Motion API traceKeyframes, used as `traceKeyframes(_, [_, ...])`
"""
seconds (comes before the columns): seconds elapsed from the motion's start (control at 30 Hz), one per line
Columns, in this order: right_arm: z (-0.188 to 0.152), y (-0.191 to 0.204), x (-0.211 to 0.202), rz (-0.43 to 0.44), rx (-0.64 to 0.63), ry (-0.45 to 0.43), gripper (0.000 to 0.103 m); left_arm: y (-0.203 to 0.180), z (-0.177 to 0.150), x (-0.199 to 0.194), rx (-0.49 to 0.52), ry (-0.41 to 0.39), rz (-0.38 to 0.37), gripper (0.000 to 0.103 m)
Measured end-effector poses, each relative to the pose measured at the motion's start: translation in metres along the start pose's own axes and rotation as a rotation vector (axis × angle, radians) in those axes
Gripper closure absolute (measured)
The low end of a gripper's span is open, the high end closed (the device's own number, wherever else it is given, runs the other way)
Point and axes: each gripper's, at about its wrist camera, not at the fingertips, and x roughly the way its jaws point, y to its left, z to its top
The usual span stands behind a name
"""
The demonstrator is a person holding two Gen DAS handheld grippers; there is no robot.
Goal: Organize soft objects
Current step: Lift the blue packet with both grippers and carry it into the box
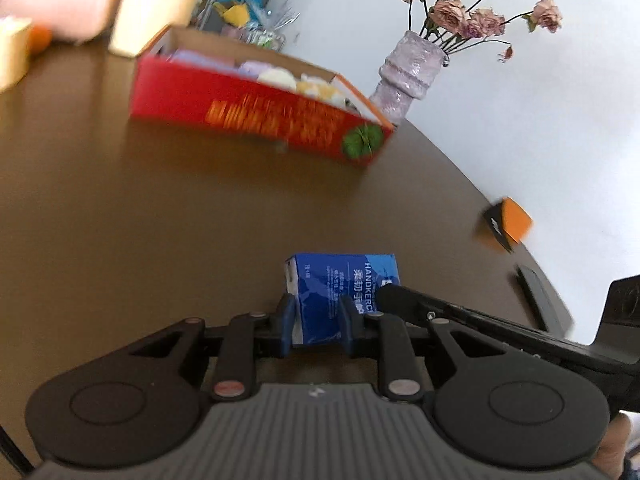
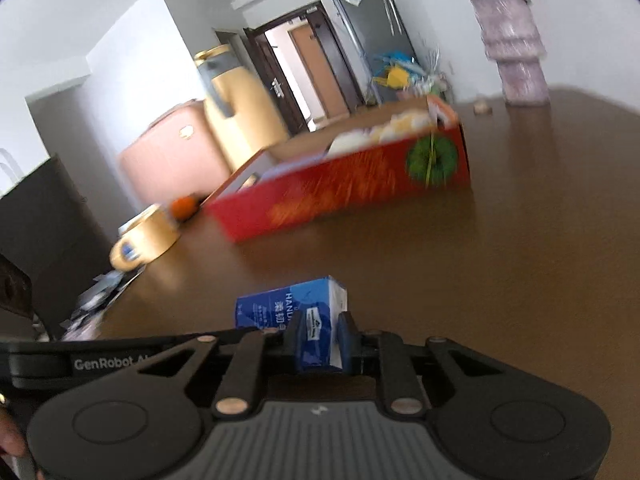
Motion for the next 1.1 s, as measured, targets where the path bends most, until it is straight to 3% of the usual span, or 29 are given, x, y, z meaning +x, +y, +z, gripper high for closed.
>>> traceKeyframes(0.1, [-0.038,0.015,-0.044,0.022,0.014,0.02,0.086,-0.01,-0.027,-0.031,0.03,-0.004,0.017,0.08])
traceKeyframes(0.2, [-0.056,0.031,-0.07,0.035,-0.008,0.034,0.086,-0.017,-0.034,-0.052,0.046,-0.037,0.022,0.08])
traceKeyframes(0.7, [-0.064,0.056,-0.113,0.053,-0.044,-0.049,0.086,-0.031,-0.035,-0.08,0.066,-0.121,0.022,0.08])
traceKeyframes(0.87, [-0.045,0.059,-0.107,0.054,-0.062,-0.073,0.086,-0.03,0.004,-0.074,0.067,-0.165,0.017,0.08])
traceKeyframes(1.1, [0.04,0.073,-0.071,0.041,-0.174,-0.167,0.086,-0.027,0.112,-0.048,0.121,-0.279,0.031,0.08])
